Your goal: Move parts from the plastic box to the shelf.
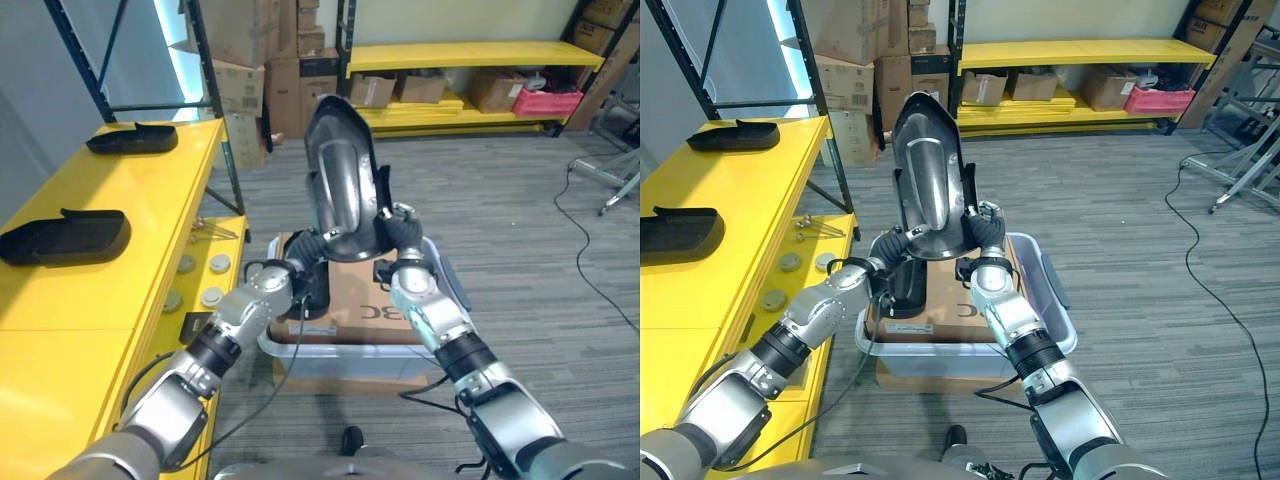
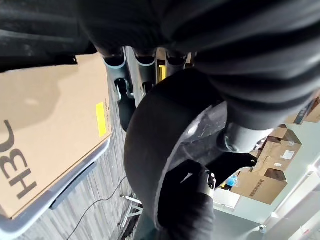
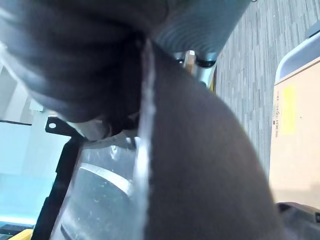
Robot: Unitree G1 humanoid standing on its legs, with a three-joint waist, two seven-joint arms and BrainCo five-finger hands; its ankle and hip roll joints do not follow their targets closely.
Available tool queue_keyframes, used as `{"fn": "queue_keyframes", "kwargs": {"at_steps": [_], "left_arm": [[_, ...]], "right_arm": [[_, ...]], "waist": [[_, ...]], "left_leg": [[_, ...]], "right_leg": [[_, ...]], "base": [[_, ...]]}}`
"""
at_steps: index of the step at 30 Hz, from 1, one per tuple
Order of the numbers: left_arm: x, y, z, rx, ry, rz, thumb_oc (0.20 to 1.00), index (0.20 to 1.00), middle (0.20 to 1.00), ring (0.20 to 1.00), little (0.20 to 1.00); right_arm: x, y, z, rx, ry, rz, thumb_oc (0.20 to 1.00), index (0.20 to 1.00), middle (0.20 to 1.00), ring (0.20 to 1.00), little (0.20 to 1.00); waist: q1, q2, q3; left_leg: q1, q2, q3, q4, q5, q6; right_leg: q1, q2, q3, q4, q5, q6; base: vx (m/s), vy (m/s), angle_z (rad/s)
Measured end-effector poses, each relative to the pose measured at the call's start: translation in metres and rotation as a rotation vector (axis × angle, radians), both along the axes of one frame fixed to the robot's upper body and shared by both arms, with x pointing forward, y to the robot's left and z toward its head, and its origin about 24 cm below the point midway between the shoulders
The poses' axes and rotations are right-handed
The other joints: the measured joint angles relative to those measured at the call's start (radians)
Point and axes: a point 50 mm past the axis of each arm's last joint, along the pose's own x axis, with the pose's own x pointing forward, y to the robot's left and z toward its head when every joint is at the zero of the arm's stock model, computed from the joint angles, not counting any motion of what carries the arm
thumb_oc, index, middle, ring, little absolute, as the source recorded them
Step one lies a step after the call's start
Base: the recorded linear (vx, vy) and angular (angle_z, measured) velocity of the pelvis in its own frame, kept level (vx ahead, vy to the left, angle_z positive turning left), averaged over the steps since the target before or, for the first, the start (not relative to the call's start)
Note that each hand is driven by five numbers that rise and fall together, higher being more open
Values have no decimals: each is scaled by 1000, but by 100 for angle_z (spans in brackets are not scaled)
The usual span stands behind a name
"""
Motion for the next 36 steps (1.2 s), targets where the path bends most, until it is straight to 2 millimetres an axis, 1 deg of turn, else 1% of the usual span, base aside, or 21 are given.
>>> {"fn": "queue_keyframes", "kwargs": {"at_steps": [2, 3, 11, 16, 18, 21, 24, 25, 26, 27, 28, 29, 30, 31, 32, 33, 34, 36], "left_arm": [[1, 2, 0, 17, -3, 24, 200, 200, 200, 200, 200], [1, 2, 0, 25, -6, 34, 200, 200, 200, 200, 200], [4, 9, 0, 74, -39, 69, 200, 200, 200, 200, 200], [6, 15, 3, 112, -92, 109, 200, 200, 200, 200, 200], [8, 21, 11, 125, -139, 129, 200, 200, 200, 200, 200], [9, 28, 20, 145, -199, 157, 200, 200, 200, 200, 200], [6, 36, 24, 148, -241, 191, 200, 200, 200, 200, 200], [5, 38, 24, 148, -253, 202, 200, 200, 200, 200, 200], [-1, 52, 23, 146, -283, 245, 200, 200, 200, 200, 200], [-3, 61, 22, 159, -298, 275, 200, 200, 200, 200, 200], [-6, 75, 24, 127, -315, 332, 200, 200, 200, 200, 200], [-8, 88, 30, 99, -347, 389, 200, 200, 200, 200, 200], [-12, 106, 37, 91, -391, 447, 200, 200, 200, 200, 200], [-17, 123, 44, 90, -438, 505, 200, 200, 200, 200, 200], [-21, 135, 48, 97, -471, 550, 200, 200, 200, 200, 200], [-30, 174, 63, 120, -553, 702, 200, 200, 200, 200, 200], [-33, 190, 69, 123, -582, 778, 200, 200, 200, 200, 200], [-37, 207, 76, 115, -617, 873, 200, 200, 200, 200, 200]], "right_arm": [[0, 3, 0, 8, -3, -2, 592, 592, 592, 592, 592], [-1, 5, 1, 15, -4, 2, 1000, 1000, 1000, 1000, 1000], [-2, 15, 0, 74, 10, 37, 1000, 1000, 1000, 1000, 1000], [-2, 23, -1, 231, 46, 78, 1000, 1000, 1000, 1000, 1000], [-3, 27, 3, 261, 34, 88, 1000, 1000, 1000, 1000, 1000], [-3, 27, 6, 224, 9, 87, 1000, 1000, 1000, 1000, 1000], [-6, 26, 10, 131, -26, 88, 1000, 1000, 1000, 1000, 1000], [-9, 22, 4, 97, -15, 83, 1000, 1000, 1000, 1000, 1000], [-18, 8, 0, 47, -26, 78, 1000, 1000, 1000, 1000, 1000], [-24, -3, -7, 24, -11, 54, 1000, 1000, 1000, 1000, 1000], [-33, -24, -23, 0, 48, -21, 1000, 1000, 1000, 1000, 1000], [-44, -50, -46, -22, 150, -113, 1000, 1000, 1000, 1000, 1000], [-63, -77, -71, -51, 262, -203, 1000, 1000, 1000, 1000, 1000], [-80, -99, -86, -74, 331, -283, 1000, 1000, 1000, 1000, 1000], [-96, -113, -98, -93, 397, -333, 1000, 1000, 1000, 1000, 1000], [-143, -144, -131, -159, 582, -454, 1000, 1000, 1000, 1000, 1000], [-162, -151, -143, -187, 666, -484, 1000, 1000, 1000, 1000, 1000], [-182, -155, -156, -219, 753, -498, 1000, 1000, 1000, 1000, 1000]], "waist": [[0, 0, 0], [-1, 0, 0], [0, 0, 0], [-1, 0, 0], [-3, 0, 1], [-3, -1, 1], [-11, -3, 2], [-16, -5, 4], [-22, -9, 6], [-23, -10, 7], [-24, -13, 9], [-22, -17, 11], [-21, -19, 15], [-20, -19, 17], [-19, -18, 18], [-21, -18, 19], [-23, -19, 20], [-28, -24, 25]], "left_leg": [[0, 0, 0, 0, 0, 0], [0, 0, 0, 0, 0, 0], [0, 0, 0, -1, 0, 0], [0, 1, 0, -2, 0, 0], [0, 1, -1, -2, 0, 0], [1, 0, -1, -5, 0, 0], [3, 0, -2, -22, 5, 0], [4, 0, -2, -22, 5, 0], [3, 1, -1, -25, 4, 0], [3, 1, -1, -28, 3, 0], [2, 1, 0, -29, 0, 1], [1, 1, -1, -29, -1, 2], [-1, 1, -1, -29, -2, 3], [-2, 1, -1, -30, -5, 3], [-3, 2, 0, -30, -6, 2], [-9, 3, 3, -30, -9, 2], [-15, 4, 5, -30, -9, 2], [-19, 3, 7, -30, -9, 2]], "right_leg": [[0, 0, 0, 0, 0, 0], [0, 0, 0, 0, 0, 0], [0, 0, -1, 0, 0, 0], [0, 0, -1, 0, 0, 0], [-1, 0, -2, 0, 0, 0], [-1, 0, -2, 0, -1, 0], [-2, 1, -3, 0, -2, 2], [-2, 1, -2, 0, -3, 3], [-2, 2, -2, 0, -5, 5], [-2, 2, -1, 0, -6, 5], [-2, 2, -1, -1, -8, 6], [-3, 2, 0, -3, -10, 7], [-3, 2, 0, -2, -11, 8], [-4, 3, 0, -3, -14, 10], [-6, 3, 0, -4, -15, 10], [-13, 4, 1, -6, -18, 11], [-20, 4, 1, -7, -18, 10], [-26, 3, 2, -6, -16, 10]], "base": [[0, 0, 0], [0, 0, 0], [0, 0, 0], [0, 0, 0], [0, 0, 0], [0, 0, 0], [0, 0, 0], [-16, 30, 2], [0, 0, 0], [-22, 35, 0], [-34, 36, 1], [-38, 33, 1], [-52, 34, 1], [-45, 32, 0], [-55, 33, -4], [-51, 32, -6], [-65, 28, -8], [-52, 27, -7]]}}
